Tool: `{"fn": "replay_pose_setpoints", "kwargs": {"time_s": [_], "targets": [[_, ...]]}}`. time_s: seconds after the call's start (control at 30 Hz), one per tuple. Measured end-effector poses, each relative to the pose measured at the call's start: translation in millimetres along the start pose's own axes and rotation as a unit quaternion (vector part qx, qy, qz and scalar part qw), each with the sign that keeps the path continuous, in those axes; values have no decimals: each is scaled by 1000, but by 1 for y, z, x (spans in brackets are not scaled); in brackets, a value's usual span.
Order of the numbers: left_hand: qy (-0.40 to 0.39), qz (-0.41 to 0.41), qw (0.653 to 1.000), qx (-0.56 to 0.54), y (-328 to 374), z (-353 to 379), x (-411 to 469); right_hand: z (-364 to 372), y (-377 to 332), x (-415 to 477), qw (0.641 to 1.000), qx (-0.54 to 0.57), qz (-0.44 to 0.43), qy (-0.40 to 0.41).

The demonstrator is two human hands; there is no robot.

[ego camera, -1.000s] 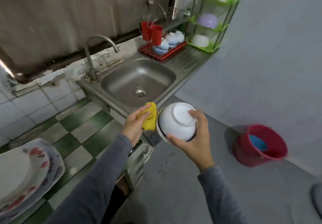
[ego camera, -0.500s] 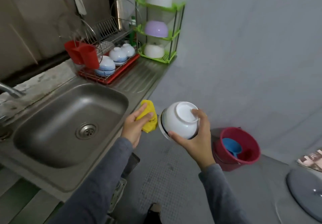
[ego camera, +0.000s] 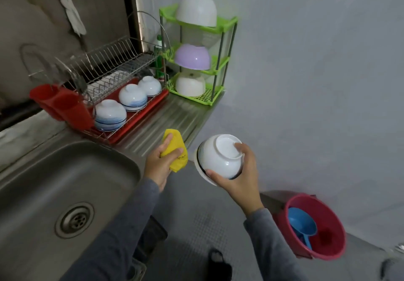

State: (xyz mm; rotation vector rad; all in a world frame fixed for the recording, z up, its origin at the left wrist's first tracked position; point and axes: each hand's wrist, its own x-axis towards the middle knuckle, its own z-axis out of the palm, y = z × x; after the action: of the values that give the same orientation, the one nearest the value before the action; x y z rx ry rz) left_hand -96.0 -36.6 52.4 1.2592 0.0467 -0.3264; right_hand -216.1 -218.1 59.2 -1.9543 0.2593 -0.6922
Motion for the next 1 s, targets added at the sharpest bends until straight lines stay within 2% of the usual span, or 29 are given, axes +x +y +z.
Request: {"fn": "replay_pose_setpoints", "kwargs": {"time_s": [0.23,0.43,0.67,1.0], "targets": [[71,30,997,0,2,19,82,21,51,108,998,14,-22,-59],[131,64,989,5,33,51,151,31,61,209,992,35,-71,-98],[134,137,981,-24,106,83,216,38,8,318,978,85,-164,-96],[107,236,966,-14,213,112,284,50,-76,414,961,90,-263,-7]]}}
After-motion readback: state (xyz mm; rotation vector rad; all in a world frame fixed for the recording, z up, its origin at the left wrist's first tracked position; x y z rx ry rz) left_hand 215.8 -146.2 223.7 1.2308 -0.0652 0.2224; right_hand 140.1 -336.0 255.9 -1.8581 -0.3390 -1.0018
